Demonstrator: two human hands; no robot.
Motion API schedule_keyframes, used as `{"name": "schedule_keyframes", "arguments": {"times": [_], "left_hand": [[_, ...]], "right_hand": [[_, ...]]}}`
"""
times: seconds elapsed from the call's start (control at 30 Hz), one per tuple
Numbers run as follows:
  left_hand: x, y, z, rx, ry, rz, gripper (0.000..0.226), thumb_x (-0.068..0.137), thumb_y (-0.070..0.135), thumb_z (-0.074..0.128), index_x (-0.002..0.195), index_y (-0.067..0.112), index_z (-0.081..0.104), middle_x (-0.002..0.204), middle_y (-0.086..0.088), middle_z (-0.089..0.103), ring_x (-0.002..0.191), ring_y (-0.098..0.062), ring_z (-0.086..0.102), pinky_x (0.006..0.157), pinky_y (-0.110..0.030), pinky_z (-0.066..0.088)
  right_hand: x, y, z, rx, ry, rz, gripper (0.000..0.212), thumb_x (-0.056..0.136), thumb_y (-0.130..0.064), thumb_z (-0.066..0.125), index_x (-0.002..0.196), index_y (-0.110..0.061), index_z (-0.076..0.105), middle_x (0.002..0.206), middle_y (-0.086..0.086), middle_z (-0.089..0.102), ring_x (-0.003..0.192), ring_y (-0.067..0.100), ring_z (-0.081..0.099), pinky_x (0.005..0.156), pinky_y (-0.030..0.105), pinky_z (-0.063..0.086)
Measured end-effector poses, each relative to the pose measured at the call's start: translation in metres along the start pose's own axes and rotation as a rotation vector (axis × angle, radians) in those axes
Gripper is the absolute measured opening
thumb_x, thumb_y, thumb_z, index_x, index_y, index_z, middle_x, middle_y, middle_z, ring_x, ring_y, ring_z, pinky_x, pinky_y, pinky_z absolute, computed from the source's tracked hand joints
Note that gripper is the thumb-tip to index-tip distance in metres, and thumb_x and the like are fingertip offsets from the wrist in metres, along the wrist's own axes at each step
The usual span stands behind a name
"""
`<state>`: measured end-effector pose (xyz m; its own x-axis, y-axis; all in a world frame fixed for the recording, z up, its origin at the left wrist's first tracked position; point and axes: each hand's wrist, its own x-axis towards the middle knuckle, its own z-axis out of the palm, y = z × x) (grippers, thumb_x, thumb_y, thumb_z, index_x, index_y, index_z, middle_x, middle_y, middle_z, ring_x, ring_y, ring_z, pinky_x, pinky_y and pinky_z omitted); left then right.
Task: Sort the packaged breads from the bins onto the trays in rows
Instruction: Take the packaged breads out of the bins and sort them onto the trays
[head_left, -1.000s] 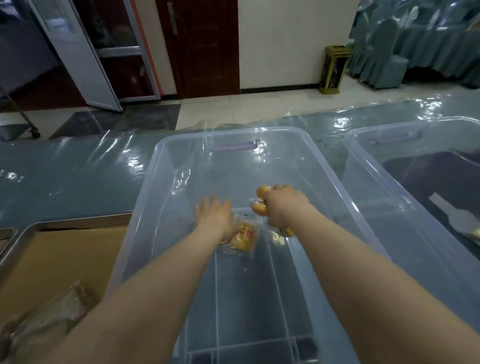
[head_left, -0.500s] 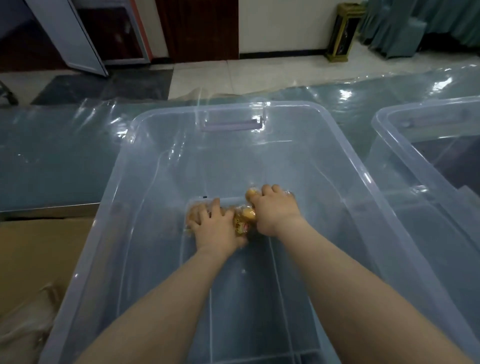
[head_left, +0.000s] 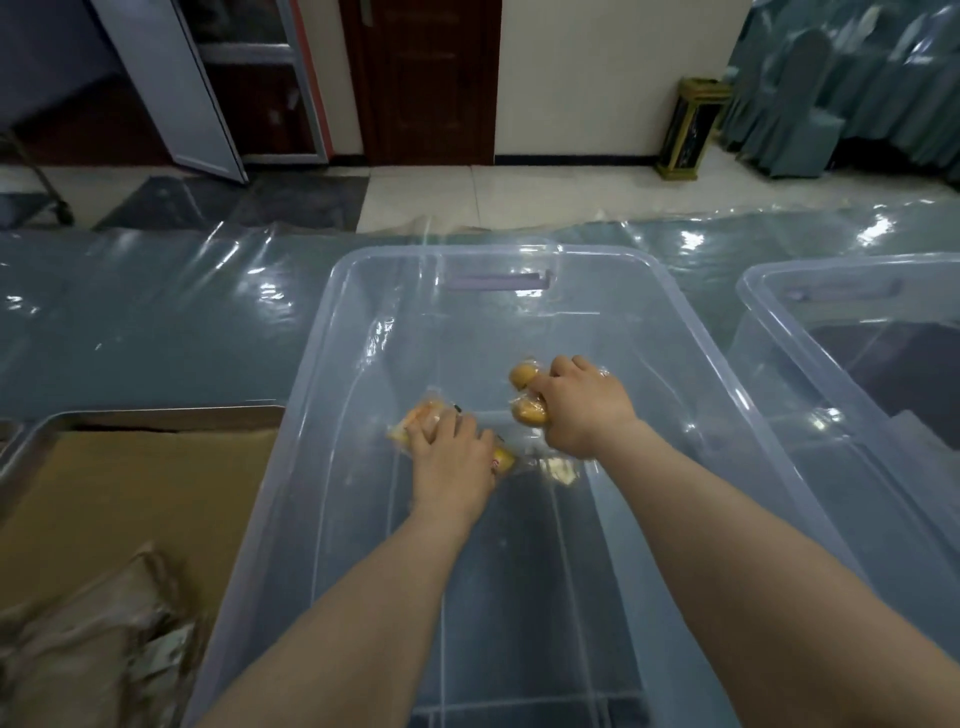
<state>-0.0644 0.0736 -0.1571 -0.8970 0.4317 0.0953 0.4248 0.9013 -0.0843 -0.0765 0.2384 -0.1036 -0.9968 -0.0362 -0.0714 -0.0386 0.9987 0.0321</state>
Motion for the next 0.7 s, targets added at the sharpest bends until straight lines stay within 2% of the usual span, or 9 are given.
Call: {"name": "schedule_keyframes", "arguments": {"times": [0.17, 0.27, 0.33, 0.4, 0.43, 0.6, 0.7], "left_hand": [[0.002, -0.008, -0.056, 0.063, 0.135, 0.111, 0.030, 0.088, 0.027, 0.050, 0.116, 0.021, 0.054, 0.125, -0.005, 0.045, 0.126, -0.028, 0.029, 0.100, -0.055, 0.021], [-0.006, -0.020, -0.096, 0.062, 0.233, 0.217, 0.031, 0.089, 0.033, 0.048, 0.117, 0.020, 0.053, 0.131, -0.006, 0.044, 0.131, -0.028, 0.027, 0.103, -0.056, 0.019], [-0.019, -0.031, -0.126, 0.046, 0.394, 0.340, 0.030, 0.084, 0.035, 0.057, 0.110, 0.020, 0.059, 0.126, -0.007, 0.051, 0.129, -0.027, 0.037, 0.101, -0.057, 0.027], [-0.036, -0.048, -0.153, 0.043, 0.573, 0.432, 0.028, 0.073, 0.035, 0.069, 0.097, 0.020, 0.066, 0.114, -0.006, 0.062, 0.118, -0.027, 0.052, 0.094, -0.058, 0.039], [-0.046, -0.058, -0.165, 0.056, 0.624, 0.461, 0.027, 0.072, 0.035, 0.070, 0.096, 0.021, 0.067, 0.112, -0.005, 0.063, 0.117, -0.026, 0.053, 0.094, -0.057, 0.040], [-0.107, -0.133, -0.194, 0.061, 0.810, 0.463, 0.024, 0.074, 0.030, 0.064, 0.097, 0.020, 0.065, 0.112, -0.006, 0.062, 0.119, -0.028, 0.049, 0.098, -0.052, 0.034], [-0.165, -0.188, -0.192, 0.038, 0.877, 0.374, 0.022, 0.076, 0.030, 0.062, 0.096, 0.020, 0.066, 0.111, -0.007, 0.063, 0.117, -0.026, 0.043, 0.099, -0.053, 0.032]], "right_hand": [[-0.022, -0.006, -0.043, 0.033, 0.133, 0.060, 0.040, 0.079, -0.021, 0.058, 0.118, -0.025, 0.051, 0.114, 0.004, 0.047, 0.110, 0.026, 0.042, 0.071, 0.032, 0.034], [-0.039, -0.013, -0.070, 0.105, 0.262, 0.076, 0.049, 0.076, -0.022, 0.061, 0.123, -0.026, 0.047, 0.108, 0.004, 0.046, 0.108, 0.028, 0.044, 0.073, 0.033, 0.037], [-0.054, -0.023, -0.086, 0.203, 0.388, 0.084, 0.055, 0.074, -0.024, 0.066, 0.126, -0.026, 0.049, 0.103, 0.001, 0.045, 0.103, 0.026, 0.044, 0.076, 0.033, 0.038], [-0.069, -0.039, -0.100, 0.328, 0.533, 0.063, 0.055, 0.069, -0.026, 0.074, 0.121, -0.028, 0.055, 0.100, -0.006, 0.041, 0.099, 0.021, 0.042, 0.076, 0.032, 0.038], [-0.076, -0.048, -0.106, 0.379, 0.587, 0.045, 0.055, 0.068, -0.025, 0.076, 0.119, -0.028, 0.057, 0.100, -0.008, 0.039, 0.098, 0.016, 0.040, 0.076, 0.031, 0.036], [-0.101, -0.119, -0.135, 0.536, 0.680, -0.101, 0.060, 0.066, -0.017, 0.075, 0.122, -0.028, 0.057, 0.106, -0.011, 0.040, 0.099, 0.005, 0.035, 0.077, 0.021, 0.032], [-0.113, -0.189, -0.146, 0.574, 0.666, -0.223, 0.059, 0.065, -0.016, 0.076, 0.120, -0.027, 0.059, 0.106, -0.010, 0.042, 0.100, 0.008, 0.040, 0.076, 0.017, 0.032]]}}
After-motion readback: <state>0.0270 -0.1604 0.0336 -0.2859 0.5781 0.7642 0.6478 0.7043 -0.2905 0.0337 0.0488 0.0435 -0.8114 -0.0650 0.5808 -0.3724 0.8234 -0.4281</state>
